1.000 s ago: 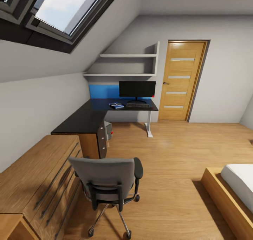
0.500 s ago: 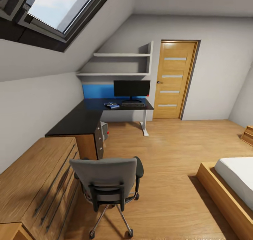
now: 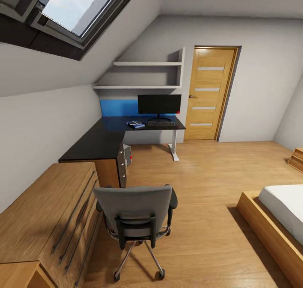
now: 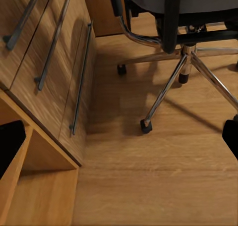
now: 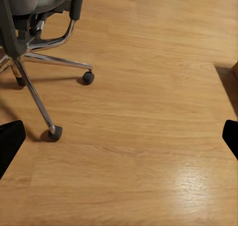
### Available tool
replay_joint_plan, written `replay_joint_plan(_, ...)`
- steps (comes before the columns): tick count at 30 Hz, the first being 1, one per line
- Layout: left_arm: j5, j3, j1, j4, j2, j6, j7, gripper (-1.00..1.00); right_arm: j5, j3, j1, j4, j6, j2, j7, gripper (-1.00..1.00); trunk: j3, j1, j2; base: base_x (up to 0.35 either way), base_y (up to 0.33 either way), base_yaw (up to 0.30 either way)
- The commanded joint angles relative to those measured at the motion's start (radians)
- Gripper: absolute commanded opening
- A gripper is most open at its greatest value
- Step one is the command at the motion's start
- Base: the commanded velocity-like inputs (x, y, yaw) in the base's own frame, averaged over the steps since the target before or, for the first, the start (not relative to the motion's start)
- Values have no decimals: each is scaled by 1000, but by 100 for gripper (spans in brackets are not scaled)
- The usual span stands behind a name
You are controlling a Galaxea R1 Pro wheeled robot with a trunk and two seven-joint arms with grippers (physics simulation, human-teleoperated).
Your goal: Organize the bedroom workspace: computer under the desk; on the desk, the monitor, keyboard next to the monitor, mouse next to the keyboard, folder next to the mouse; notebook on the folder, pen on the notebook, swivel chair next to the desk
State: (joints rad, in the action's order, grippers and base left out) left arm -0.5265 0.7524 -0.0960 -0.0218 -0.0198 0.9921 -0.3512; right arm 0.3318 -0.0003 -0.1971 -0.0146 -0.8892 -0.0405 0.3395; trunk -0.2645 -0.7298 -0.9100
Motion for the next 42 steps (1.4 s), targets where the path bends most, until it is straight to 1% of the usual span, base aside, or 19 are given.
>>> replay_joint_plan(1, -5, 9, -1, 0, 0, 2, -6, 100, 10, 0, -1, 1, 0, 0, 10, 100, -1, 0, -1, -20, 29, -1)
replay_joint_plan(6, -5, 9, -1, 0, 0, 1, -6, 100, 10, 0, -1, 1, -1, 0, 10, 100, -2, 0, -1, -90, 14, 0)
replay_joint_plan(18, -4, 9, -1, 0, 0, 0, -6, 100, 10, 0, -1, 2, 0, -1, 11, 100, -2, 0, -1, -255, 2, 0)
replay_joint_plan(28, -4, 10, -1, 0, 0, 0, -6, 100, 11, 2, -1, 2, 0, -1, 11, 100, -2, 0, -1, -54, 0, 0)
replay_joint_plan(34, -4, 10, -1, 0, 0, -3, -5, 100, 12, 2, -1, 2, 0, 0, 10, 100, -2, 0, -1, -172, 0, 0)
replay_joint_plan(42, -4, 10, -1, 0, 0, -3, -6, 100, 12, 2, -1, 2, 0, 0, 10, 100, -2, 0, -1, -40, 0, 0)
